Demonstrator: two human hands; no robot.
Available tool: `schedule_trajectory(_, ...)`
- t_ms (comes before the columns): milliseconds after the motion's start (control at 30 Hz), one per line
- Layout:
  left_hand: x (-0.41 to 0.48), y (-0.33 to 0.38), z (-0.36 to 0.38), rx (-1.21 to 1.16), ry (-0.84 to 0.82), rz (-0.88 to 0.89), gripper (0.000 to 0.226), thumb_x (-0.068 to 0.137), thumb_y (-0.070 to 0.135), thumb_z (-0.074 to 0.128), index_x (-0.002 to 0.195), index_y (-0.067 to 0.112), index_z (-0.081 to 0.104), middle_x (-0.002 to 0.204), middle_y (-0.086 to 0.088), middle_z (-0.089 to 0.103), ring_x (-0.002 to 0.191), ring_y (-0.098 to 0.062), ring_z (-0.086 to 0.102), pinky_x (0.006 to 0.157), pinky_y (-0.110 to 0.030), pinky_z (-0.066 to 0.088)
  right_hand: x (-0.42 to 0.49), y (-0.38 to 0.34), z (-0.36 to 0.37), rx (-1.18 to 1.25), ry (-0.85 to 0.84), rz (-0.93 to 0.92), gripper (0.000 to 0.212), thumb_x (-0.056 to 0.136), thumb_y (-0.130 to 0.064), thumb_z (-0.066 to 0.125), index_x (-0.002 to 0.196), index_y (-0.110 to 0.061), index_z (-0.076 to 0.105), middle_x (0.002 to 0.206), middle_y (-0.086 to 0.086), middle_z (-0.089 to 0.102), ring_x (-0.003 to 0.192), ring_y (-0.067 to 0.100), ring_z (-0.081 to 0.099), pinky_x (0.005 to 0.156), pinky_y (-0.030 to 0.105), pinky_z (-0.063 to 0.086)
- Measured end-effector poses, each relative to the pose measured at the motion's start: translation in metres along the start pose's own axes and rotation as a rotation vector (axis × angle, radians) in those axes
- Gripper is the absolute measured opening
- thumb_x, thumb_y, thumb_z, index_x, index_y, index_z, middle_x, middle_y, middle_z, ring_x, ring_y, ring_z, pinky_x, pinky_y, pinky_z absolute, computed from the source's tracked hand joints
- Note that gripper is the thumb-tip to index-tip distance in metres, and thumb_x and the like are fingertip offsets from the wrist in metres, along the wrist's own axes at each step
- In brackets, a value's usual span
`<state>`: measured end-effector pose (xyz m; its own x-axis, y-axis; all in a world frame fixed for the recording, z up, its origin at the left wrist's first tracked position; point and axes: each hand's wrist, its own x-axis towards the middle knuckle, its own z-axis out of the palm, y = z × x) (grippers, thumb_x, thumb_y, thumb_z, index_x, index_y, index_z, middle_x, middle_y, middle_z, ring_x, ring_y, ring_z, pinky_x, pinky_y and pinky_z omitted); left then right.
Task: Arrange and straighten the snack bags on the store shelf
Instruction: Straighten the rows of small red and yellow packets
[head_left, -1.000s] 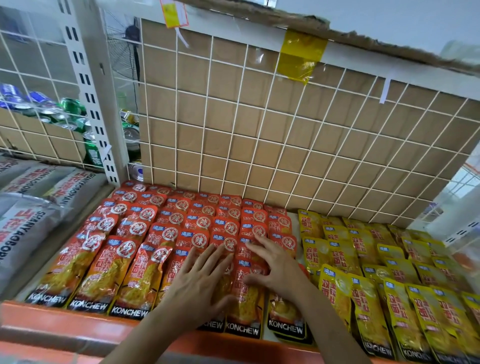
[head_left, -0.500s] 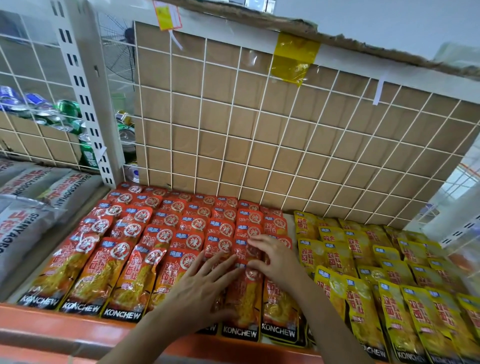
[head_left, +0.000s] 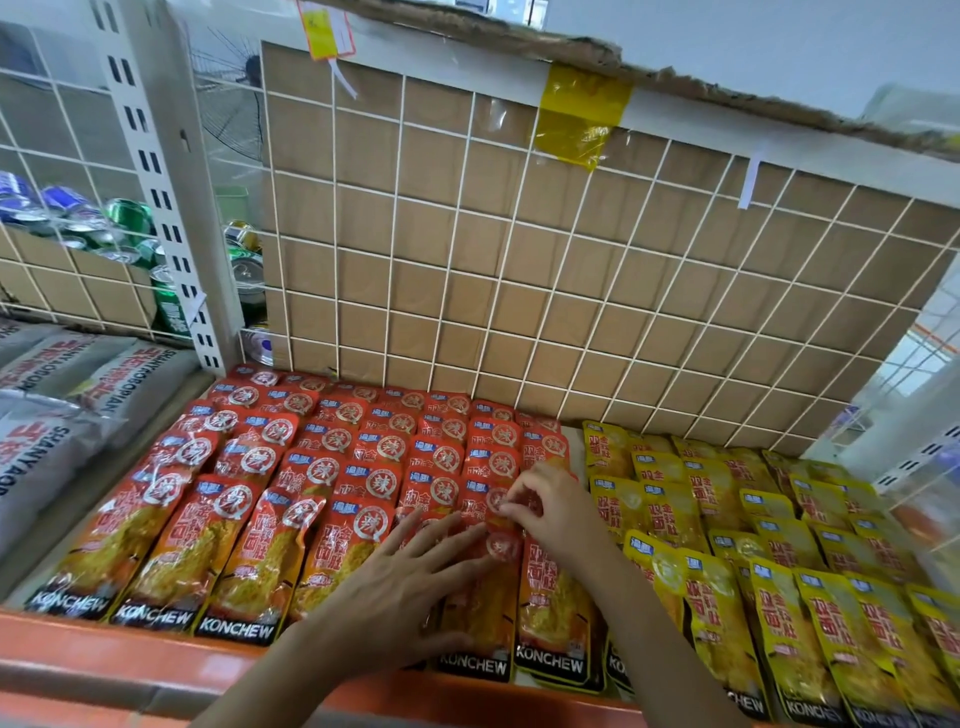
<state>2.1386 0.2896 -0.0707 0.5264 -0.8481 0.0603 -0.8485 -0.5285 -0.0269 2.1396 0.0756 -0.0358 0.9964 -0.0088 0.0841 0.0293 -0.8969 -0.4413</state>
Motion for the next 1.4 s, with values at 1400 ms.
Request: schedule_trajectory(1400,0.011,0.006,-0.003,-0.005,0.017,0.101,0.060,0.089,0.071,0.022,0.140,0.041,0.031,0.147,0.010,0.036,0.136,-0.011,0.033,0.104,-0.045,0.032,0.032,0.010,0.004,0.245,-0.113,0.030,0.014,0.090,-0.015,0.058,0.092,-0.028,0.064,0.110,-0.004,0.065,0.103,0.010,0.058,0.089,0.031,0.049)
